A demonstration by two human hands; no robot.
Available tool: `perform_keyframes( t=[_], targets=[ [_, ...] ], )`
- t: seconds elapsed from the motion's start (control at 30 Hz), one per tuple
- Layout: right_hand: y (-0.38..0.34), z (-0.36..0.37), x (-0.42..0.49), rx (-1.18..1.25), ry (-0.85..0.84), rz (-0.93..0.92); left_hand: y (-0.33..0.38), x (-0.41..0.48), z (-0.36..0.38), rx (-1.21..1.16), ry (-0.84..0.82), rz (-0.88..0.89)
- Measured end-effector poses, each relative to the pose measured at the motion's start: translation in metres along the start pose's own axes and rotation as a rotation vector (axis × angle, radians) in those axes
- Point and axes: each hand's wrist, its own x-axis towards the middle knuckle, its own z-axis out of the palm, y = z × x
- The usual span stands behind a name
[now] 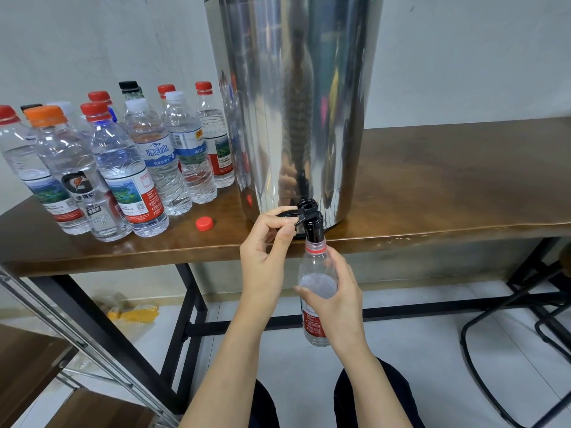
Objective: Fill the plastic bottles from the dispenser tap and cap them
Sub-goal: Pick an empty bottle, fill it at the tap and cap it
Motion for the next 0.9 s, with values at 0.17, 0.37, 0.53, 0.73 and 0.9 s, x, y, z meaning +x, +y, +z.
perform_keyframes(
  t=[0.17, 0.37, 0.53, 0.73, 0.9],
  targets=[
    [0.0002, 0.0008, -0.0001, -0.017, -0.001, 0.008, 0.0009, -0.0006, -0.0011, -0.011, -0.003, 0.001],
    [-0.0018, 0.0008, 0.0, -0.016, -0.002, -0.003, 0.0009, 0.0014, -0.0018, -0.001, 0.005, 0.002],
    [-0.0016, 0.0017, -0.0001, -0.007, 0.0, -0.002, 0.0002, 0.0013, -0.0026, -0.001, 0.006, -0.001],
    [-0.0008, 0.0017, -0.0001, -0.005, 0.002, -0.001, -0.0012, 0.0018, -0.0024, 0.003, 0.005, -0.001],
    [-0.0025, 0.0013, 0.0001, -0.009, -0.001, -0.003, -0.0008, 0.0018, -0.0026, 0.002, 0.006, -0.003]
  ],
)
